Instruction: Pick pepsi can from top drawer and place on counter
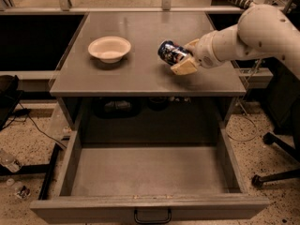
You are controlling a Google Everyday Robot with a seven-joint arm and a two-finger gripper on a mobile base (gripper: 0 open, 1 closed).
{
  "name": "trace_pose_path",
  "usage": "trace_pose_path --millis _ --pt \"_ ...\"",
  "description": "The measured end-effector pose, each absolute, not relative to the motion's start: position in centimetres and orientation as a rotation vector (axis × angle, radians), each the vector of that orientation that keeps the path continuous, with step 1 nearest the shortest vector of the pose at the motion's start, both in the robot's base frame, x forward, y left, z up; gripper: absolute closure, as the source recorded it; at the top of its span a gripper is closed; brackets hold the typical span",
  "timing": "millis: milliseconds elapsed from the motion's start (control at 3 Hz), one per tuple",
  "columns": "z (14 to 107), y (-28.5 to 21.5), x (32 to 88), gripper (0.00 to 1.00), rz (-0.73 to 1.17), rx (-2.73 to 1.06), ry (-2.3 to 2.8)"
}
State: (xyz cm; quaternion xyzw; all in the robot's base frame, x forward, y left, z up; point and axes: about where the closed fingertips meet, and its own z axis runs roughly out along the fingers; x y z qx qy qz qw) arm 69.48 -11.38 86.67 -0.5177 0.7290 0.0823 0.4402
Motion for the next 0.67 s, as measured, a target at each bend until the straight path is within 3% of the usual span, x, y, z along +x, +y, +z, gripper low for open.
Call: trace_pose_path --millis 333,667 --pt "85.36 -10.54 71.46 1.00 0.232 -1.238 1.850" --pt "85.31 -10.46 71.47 0.81 0.234 -1.237 1.851"
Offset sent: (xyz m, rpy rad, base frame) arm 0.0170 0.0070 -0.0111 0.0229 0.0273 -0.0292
